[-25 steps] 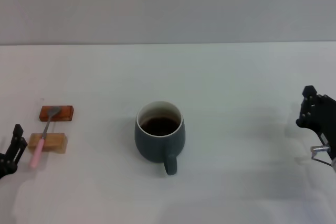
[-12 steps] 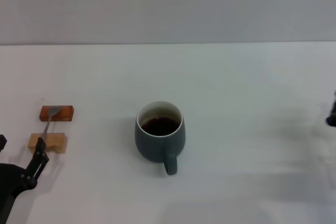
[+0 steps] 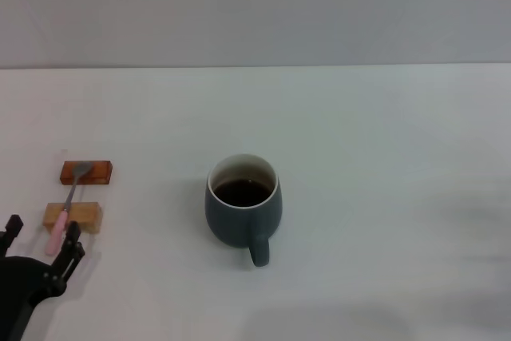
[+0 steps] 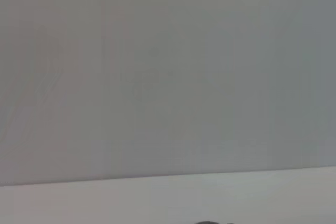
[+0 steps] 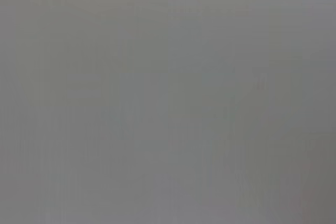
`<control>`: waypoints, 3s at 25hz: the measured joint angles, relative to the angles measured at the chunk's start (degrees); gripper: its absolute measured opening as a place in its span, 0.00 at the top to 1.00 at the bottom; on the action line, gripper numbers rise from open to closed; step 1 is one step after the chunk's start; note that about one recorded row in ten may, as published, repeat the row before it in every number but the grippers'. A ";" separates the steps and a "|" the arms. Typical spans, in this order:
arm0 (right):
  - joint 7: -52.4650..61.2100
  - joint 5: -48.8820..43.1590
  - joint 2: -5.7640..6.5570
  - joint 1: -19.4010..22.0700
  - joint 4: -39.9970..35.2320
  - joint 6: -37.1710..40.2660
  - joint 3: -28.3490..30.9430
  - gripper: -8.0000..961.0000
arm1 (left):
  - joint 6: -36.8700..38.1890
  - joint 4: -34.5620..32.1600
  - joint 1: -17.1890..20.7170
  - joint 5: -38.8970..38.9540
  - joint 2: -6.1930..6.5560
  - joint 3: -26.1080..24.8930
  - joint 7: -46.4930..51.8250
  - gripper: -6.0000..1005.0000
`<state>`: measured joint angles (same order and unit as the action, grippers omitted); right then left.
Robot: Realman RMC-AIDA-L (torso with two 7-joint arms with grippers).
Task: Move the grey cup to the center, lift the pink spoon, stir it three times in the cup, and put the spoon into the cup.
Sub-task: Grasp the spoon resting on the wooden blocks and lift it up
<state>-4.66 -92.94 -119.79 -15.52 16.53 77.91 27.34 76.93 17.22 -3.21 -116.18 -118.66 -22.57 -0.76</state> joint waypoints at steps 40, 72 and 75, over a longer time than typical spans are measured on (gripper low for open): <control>-0.18 -0.41 0.08 -0.73 0.71 -2.50 -2.34 0.99 | -3.89 0.20 -1.04 0.55 0.00 1.80 -0.03 0.37; -0.18 -0.40 0.16 -0.63 0.61 -2.45 -3.17 0.99 | -4.16 0.33 -0.85 0.60 0.09 1.03 -0.04 0.68; -0.18 -0.40 0.17 -0.54 0.61 -2.41 -3.17 0.99 | -4.13 0.19 -0.79 0.60 0.09 0.99 -0.09 0.71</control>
<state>-4.83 -93.34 -119.62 -16.06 17.14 75.50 24.17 72.80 17.41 -4.00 -115.57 -118.56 -21.58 -0.85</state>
